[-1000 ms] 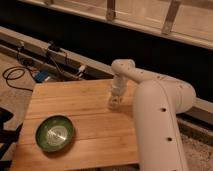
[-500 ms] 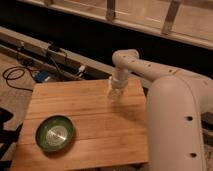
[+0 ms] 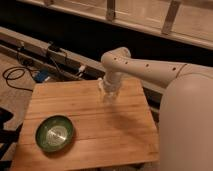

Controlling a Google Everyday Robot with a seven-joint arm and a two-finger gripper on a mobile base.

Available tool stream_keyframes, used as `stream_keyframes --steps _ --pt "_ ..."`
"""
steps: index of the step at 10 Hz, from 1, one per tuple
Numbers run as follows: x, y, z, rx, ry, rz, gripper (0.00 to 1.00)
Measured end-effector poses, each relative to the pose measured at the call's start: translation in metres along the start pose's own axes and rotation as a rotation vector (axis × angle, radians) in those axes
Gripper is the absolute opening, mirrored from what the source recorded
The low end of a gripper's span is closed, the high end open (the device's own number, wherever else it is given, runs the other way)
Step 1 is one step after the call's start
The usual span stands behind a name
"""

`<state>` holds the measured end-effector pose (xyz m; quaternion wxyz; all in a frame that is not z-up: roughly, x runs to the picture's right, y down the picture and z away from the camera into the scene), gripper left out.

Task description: Place the bottle in the ceramic bowl

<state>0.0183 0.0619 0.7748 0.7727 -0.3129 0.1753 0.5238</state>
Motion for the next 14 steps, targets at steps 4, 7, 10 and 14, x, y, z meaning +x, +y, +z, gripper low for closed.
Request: stream_keyframes --steps 4,7,10,14 --pt "0.023 0.030 0.002 0.026 0.048 -0.081 0.00" --pt "0.023 0.029 0.002 0.026 0.048 -0.079 0.00" --pt "0.022 0.032 0.003 0.014 0.042 -0.098 0.00" --pt "0.031 0.108 -0.003 0.007 -0.005 -0.283 0.00"
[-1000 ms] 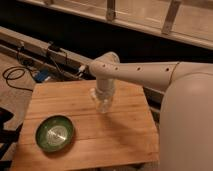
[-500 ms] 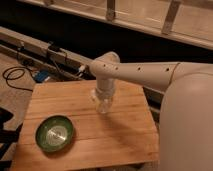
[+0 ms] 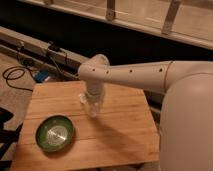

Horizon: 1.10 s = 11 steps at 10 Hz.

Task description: Place the bottle in the ceramic bowl

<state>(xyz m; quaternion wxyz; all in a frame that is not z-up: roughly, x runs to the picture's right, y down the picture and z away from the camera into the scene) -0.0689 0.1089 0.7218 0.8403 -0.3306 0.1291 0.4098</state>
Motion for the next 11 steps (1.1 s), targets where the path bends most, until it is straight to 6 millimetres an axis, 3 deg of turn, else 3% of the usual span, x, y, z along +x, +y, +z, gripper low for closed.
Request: stream_keyframes --steps 8,9,11 --pt "0.024 0.208 -0.005 0.013 -0.042 -0.395 0.00" --pt "0.024 0.215 -0.005 0.015 -0.045 -0.411 0.01" --pt "0.025 0.211 -0.004 0.024 -0.041 -0.409 0.19"
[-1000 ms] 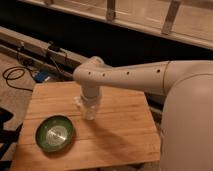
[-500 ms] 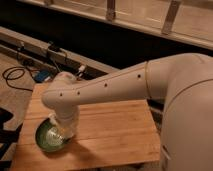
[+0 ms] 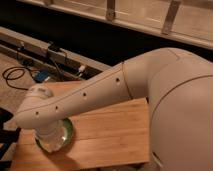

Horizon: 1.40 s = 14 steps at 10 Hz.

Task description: Place the bottle in the ceramic bowl

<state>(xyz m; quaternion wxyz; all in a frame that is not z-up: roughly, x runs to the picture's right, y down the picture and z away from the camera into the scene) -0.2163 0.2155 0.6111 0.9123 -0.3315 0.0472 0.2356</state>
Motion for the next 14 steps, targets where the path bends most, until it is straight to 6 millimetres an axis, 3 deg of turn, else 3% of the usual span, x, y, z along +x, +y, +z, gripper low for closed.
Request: stream_keyframes --steps 3,4,6,7,9,11,14 --pt "0.000 0.000 0.000 -0.001 -0.001 0.002 0.43" --pt "0.000 0.000 0.000 -0.002 -0.003 0.002 0.43" --pt "0.006 -0.014 -0.001 0.000 -0.018 0.053 0.28" --pt "0.012 -0.033 -0.003 0.003 -0.026 0.085 0.16" --pt "0.021 -0.069 -0.005 -0.001 -0.050 0.128 0.02" --pt "0.026 -0.099 -0.004 -0.016 -0.072 0.139 0.00" --pt "0.016 -0.100 -0.004 -0.043 -0.090 0.081 0.00"
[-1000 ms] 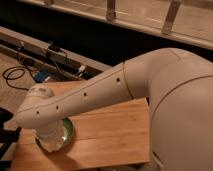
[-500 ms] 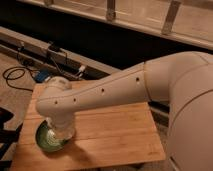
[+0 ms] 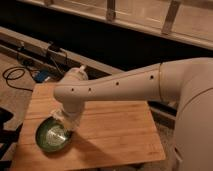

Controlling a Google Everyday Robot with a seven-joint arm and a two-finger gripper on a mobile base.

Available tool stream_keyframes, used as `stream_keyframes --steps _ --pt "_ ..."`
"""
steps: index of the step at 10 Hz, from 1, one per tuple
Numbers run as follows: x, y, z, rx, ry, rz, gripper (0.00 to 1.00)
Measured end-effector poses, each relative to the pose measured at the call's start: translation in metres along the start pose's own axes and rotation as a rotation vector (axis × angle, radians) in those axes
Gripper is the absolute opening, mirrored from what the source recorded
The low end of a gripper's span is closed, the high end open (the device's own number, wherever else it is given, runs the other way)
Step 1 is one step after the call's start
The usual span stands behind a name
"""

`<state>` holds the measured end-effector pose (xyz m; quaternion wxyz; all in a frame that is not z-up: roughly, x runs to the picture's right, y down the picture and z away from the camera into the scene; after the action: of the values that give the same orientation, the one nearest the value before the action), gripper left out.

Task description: Place the bottle in the ceramic bowl

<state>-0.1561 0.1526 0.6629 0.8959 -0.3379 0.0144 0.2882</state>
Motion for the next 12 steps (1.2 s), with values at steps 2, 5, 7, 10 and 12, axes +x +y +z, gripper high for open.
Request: stream_keyframes --steps 2,5,7,10,12 --pt "-0.007 0.022 -0.002 -0.009 -0.008 -0.051 0.00" --pt "-0.013 0.072 -0.006 -0.013 -0.006 -0.116 0.01" --pt "-0.012 0.070 -0.006 -0.010 -0.004 -0.113 0.18" --pt "-0.012 0.069 -0.006 -0.010 -0.005 -0.113 0.47" --pt "-0.012 0.071 -0.006 -0.011 -0.005 -0.116 0.66"
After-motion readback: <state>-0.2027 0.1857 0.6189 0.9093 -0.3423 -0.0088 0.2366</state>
